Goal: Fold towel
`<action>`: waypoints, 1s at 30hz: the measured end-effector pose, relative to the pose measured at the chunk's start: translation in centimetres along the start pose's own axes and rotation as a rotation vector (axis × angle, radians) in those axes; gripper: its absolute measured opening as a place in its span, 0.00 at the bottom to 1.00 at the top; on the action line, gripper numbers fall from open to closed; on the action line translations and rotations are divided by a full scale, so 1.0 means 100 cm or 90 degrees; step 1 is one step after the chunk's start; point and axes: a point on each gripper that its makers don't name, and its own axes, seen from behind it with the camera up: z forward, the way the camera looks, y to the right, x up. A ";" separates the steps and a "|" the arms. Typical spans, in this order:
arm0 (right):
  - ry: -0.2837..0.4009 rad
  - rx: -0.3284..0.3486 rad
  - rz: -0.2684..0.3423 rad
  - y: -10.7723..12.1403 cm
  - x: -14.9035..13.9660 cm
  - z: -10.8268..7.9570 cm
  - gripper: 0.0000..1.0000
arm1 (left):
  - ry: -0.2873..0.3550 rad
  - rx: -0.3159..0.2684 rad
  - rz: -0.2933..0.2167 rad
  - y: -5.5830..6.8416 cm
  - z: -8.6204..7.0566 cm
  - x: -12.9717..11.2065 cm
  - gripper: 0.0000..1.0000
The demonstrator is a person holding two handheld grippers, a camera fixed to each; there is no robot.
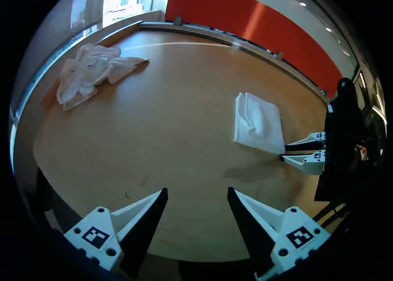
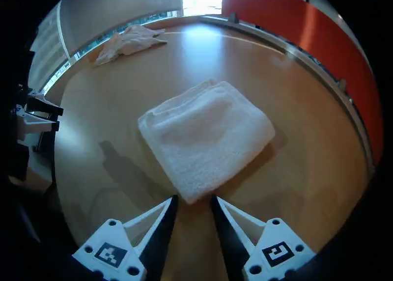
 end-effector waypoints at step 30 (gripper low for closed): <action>0.142 -0.036 -0.058 0.020 0.109 -0.080 0.05 | 0.027 -0.029 0.016 0.022 -0.001 0.025 0.90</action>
